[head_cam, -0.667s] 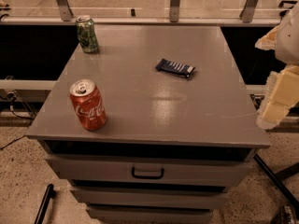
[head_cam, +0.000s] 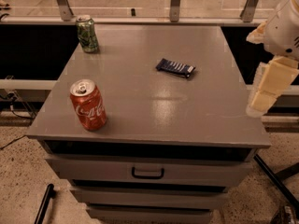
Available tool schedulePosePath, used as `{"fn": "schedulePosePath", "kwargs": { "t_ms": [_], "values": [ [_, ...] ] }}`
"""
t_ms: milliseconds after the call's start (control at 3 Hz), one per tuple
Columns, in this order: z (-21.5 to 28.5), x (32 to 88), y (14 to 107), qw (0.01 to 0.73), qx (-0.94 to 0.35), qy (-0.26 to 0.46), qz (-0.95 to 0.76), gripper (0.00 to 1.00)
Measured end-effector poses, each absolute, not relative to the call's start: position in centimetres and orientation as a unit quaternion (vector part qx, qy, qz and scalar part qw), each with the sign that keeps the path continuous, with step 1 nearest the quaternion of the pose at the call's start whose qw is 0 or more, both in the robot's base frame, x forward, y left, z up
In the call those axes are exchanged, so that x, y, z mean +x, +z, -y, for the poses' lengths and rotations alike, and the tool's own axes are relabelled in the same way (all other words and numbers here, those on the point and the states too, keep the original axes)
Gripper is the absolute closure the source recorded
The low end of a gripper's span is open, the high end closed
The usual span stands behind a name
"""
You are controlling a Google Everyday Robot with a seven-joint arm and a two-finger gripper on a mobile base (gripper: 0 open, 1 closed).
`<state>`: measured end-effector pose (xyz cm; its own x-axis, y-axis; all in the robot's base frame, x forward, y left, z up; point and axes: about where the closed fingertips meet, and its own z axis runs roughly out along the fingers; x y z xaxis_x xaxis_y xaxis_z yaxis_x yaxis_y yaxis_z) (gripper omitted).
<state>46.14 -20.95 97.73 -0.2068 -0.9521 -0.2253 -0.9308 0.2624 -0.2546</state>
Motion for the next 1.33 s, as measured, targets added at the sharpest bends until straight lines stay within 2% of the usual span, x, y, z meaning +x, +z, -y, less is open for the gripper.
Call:
{"fn": "schedulePosePath", "kwargs": {
  "t_ms": [333,1000,1333],
  "values": [
    [19.5,52.1,97.7,0.209,-0.595,-0.009,-0.776,0.0],
    [16.8,65.4,96.1,0.344,-0.522,0.094,-0.775,0.0],
    [15.4,68.6,94.3,0.382,-0.499,0.132,-0.766,0.0]
  ]
}}
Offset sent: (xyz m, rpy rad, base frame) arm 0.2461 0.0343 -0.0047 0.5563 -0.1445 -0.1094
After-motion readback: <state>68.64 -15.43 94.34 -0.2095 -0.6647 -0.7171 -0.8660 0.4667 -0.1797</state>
